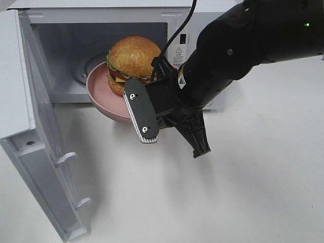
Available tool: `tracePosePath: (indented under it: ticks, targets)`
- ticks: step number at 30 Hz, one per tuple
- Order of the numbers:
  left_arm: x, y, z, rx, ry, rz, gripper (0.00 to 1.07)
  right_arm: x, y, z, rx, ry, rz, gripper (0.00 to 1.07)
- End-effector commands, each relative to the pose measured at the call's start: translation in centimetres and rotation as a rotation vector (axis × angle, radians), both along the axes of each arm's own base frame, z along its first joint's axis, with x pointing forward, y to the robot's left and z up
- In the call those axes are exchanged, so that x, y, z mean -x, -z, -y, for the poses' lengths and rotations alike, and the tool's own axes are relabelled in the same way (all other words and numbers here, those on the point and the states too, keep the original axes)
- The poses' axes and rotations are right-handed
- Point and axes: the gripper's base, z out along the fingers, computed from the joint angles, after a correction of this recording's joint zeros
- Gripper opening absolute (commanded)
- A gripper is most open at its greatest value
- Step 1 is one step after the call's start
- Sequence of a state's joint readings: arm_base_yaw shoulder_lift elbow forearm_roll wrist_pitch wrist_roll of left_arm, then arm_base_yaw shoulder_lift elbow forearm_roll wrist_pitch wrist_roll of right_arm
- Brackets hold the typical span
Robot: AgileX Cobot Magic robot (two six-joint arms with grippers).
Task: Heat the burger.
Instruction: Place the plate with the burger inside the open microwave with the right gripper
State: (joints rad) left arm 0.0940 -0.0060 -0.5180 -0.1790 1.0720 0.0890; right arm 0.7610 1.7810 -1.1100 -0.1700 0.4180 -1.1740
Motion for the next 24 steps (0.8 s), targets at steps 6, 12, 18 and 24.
tracePosePath:
  ticks: [6, 12, 18, 24]
  targets:
    - [0.1, 0.0, 0.1, 0.01, 0.001, 0.006, 1.0, -1.2, 0.0, -1.2, -0.051, 0.016, 0.042, 0.0]
    - [0.1, 0.0, 0.1, 0.01, 0.001, 0.006, 1.0, -2.3, 0.3, -2.0, -0.04, 0.022, 0.058, 0.0]
    - [0.1, 0.0, 0.1, 0.01, 0.001, 0.006, 1.0, -3.2, 0.2, -3.3, -0.06, 0.048, 0.076, 0.0]
    - [0.1, 0.0, 0.1, 0.01, 0.001, 0.006, 1.0, -3.9, 0.3, -4.0, -0.056, 0.047, 0.087, 0.0]
